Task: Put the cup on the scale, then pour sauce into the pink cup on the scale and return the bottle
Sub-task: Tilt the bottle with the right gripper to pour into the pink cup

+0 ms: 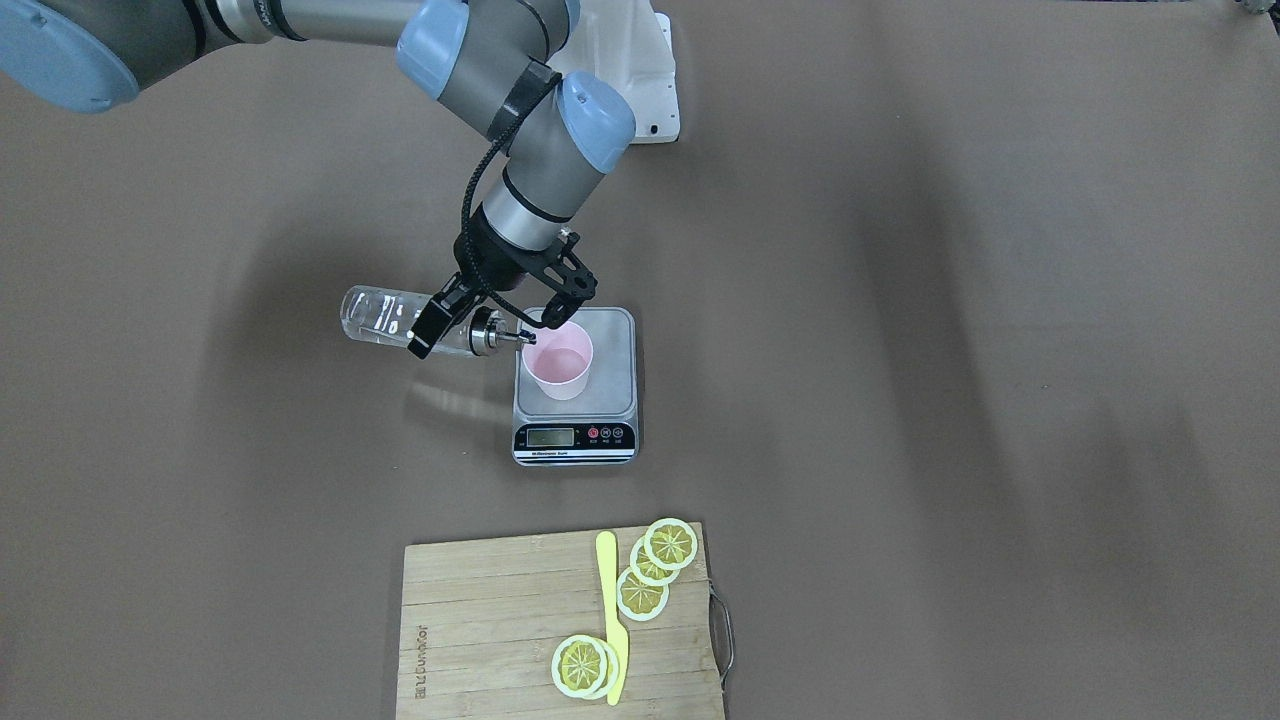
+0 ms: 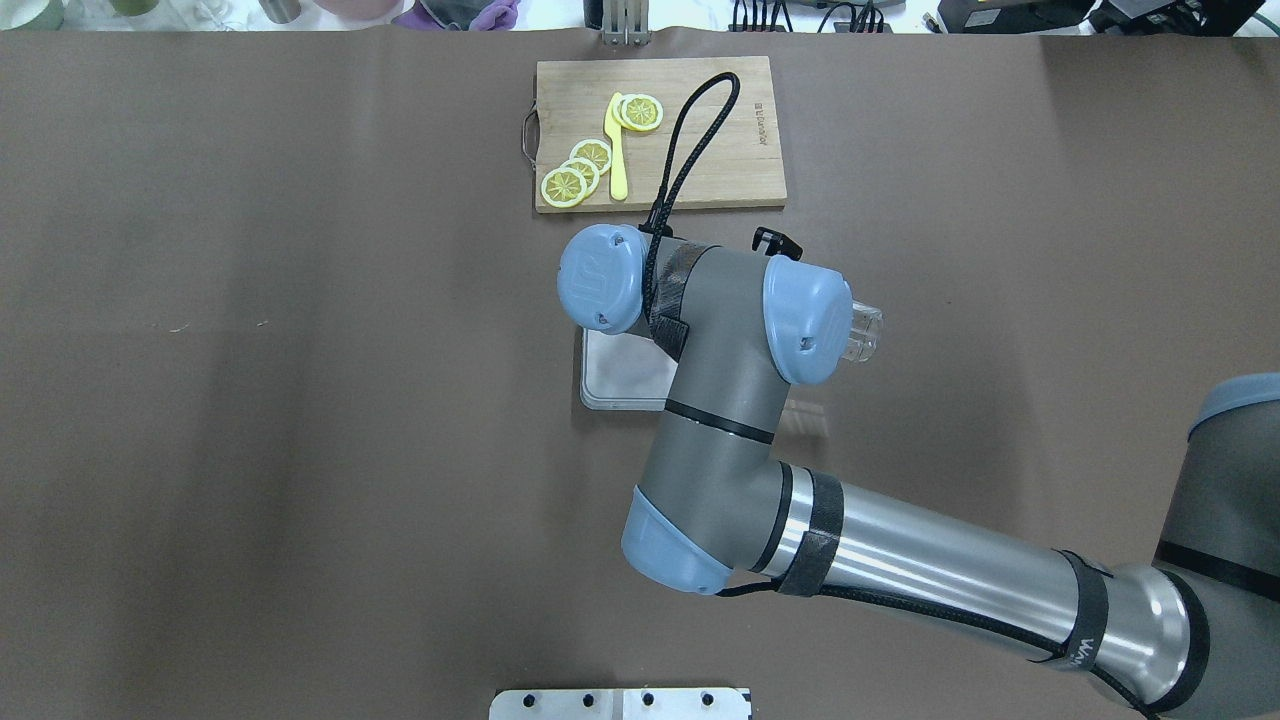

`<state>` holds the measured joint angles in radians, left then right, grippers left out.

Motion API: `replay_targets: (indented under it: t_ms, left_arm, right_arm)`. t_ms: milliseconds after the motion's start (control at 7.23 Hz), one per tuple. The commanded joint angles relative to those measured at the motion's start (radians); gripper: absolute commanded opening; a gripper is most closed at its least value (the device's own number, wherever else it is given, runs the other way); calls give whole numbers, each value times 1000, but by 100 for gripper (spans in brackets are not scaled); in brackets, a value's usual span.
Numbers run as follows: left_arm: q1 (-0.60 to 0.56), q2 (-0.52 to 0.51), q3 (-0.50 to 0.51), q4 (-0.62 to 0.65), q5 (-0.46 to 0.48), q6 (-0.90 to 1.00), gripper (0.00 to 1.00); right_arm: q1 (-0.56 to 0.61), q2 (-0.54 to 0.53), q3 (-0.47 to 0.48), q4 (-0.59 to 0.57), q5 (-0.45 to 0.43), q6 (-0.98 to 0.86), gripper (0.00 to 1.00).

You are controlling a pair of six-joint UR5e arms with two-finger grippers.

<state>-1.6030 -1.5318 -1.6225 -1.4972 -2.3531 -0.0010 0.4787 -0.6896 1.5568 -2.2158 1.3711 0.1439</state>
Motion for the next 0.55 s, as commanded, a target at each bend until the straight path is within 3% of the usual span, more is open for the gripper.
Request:
replay_targets:
  t_ms: [0, 415]
  left_arm:
    - [0, 1, 0, 0, 0, -2, 100]
    - [0, 2, -5, -2, 0, -7, 100]
  right_arm:
    - [-2, 21, -10, -47, -15, 0, 12]
    - [-2, 47, -21, -120, -35, 0, 12]
